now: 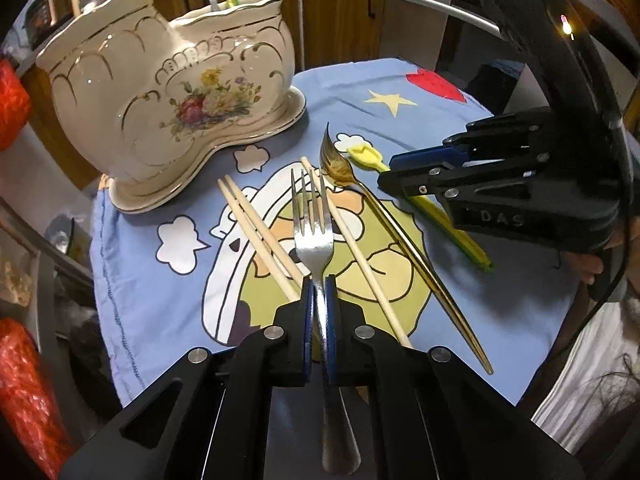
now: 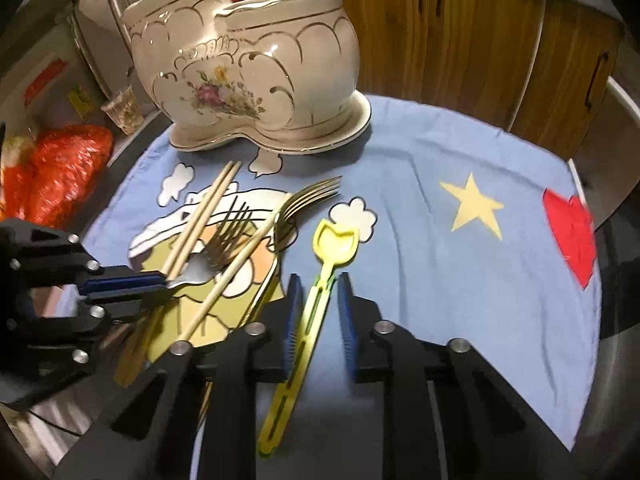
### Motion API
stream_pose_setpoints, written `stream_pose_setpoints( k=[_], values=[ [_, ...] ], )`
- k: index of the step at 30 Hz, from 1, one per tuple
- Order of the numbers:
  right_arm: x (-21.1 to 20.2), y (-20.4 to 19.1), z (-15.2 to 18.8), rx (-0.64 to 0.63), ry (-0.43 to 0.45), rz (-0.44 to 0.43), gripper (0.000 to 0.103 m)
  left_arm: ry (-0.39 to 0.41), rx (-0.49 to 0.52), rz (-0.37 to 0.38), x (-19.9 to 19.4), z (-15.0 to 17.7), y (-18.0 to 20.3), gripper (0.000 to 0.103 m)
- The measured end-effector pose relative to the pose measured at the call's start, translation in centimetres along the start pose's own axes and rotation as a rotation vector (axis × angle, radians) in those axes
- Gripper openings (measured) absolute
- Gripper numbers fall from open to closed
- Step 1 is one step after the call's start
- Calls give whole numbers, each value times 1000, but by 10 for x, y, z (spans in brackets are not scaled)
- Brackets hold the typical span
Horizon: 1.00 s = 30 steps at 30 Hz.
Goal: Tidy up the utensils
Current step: 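Grasp the silver fork with the left tool while the right tool grasps the yellow tulip utensil, then lift the silver fork and yellow utensil and carry both above the ceramic holder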
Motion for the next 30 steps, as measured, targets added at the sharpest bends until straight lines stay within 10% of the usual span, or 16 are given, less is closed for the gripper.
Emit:
stream_pose_setpoints(
  k=[18, 30],
  values=[
    [-21, 9, -15, 63, 108, -33, 10, 118, -123, 122, -28, 1, -20, 5],
    [-40, 4, -22, 57, 196, -63, 10, 215, -133, 28, -56, -3, -35, 5]
  ],
)
Point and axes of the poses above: each gripper's, at about its wrist camera, not at the fingertips, and x roughly the way its jaws point, y to its right, z to its underside, the point moved 5 cm from there along x, roughly the way its jaws point, and after that the axes turned 13 degrees about x, right-handed, at the moved point
